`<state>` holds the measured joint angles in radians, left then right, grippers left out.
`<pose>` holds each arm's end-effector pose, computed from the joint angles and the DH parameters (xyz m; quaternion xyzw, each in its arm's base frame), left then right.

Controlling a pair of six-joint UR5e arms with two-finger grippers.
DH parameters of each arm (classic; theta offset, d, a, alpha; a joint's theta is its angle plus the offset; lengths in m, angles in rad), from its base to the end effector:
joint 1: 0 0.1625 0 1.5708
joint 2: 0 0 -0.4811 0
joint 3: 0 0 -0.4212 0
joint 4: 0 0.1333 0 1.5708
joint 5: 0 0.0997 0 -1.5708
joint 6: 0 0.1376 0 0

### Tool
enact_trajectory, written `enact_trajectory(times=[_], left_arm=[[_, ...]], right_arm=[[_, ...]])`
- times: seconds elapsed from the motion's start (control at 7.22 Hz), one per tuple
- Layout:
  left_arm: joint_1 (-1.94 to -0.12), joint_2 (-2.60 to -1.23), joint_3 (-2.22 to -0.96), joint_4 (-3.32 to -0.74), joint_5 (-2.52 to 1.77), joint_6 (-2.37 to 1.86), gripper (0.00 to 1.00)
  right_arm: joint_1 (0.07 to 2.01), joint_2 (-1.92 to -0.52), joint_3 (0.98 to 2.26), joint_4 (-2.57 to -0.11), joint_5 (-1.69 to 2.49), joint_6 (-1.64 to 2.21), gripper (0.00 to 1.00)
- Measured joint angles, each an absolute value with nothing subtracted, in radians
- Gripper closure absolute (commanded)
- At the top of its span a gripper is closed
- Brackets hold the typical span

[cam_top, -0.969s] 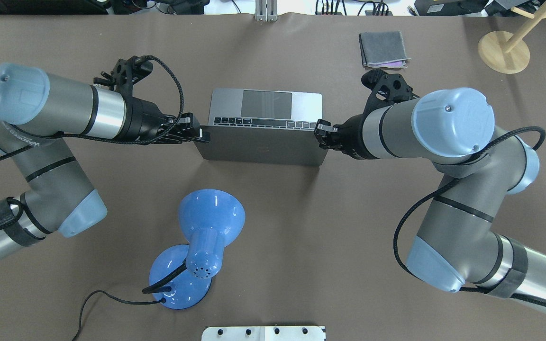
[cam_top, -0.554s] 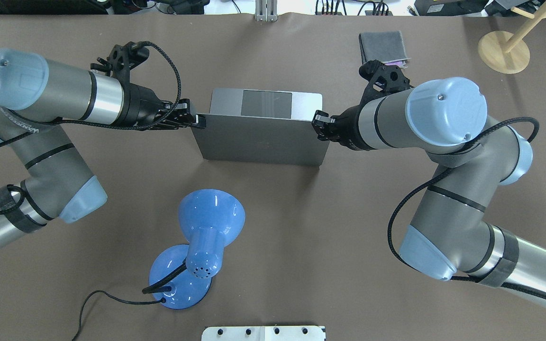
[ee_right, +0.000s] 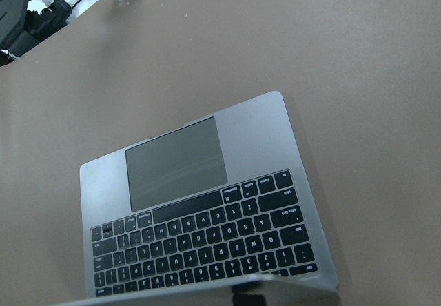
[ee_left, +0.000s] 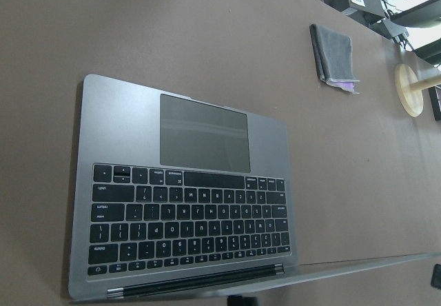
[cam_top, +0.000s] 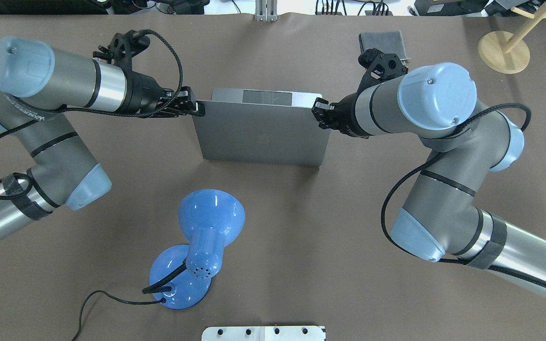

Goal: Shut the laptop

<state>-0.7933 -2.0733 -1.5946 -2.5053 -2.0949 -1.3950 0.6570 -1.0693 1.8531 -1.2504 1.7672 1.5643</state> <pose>0.4628 -0.5621 0.2865 0.1294 0.6601 -0.0540 0.7380 -0.4853 -0.5087 0.2587 0.0911 -0.5207 0.2220 0.8193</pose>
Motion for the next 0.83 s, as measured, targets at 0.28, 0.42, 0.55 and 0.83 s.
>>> enact_trajectory(times=[0.28,0.42,0.55,0.83], left_arm=[[-0.796,-2.100,-1.549,-2.506,-2.070,-1.389,1.00],[-0.797,-2.116,-1.521,-2.506,-2.059,-1.378,1.00],[-0.797,-2.134,-1.485,-2.507,-2.044,-1.362,1.00],[-0.796,-2.171,-1.403,-2.508,-2.006,-1.337,1.00]], right_arm=[[0.679,-1.029,1.770,-1.246,1.768,1.562,1.00],[0.688,-1.010,1.732,-1.245,1.768,1.562,1.00],[0.694,-0.994,1.702,-1.244,1.768,1.562,1.00],[0.696,-0.969,1.658,-1.244,1.768,1.569,1.00]])
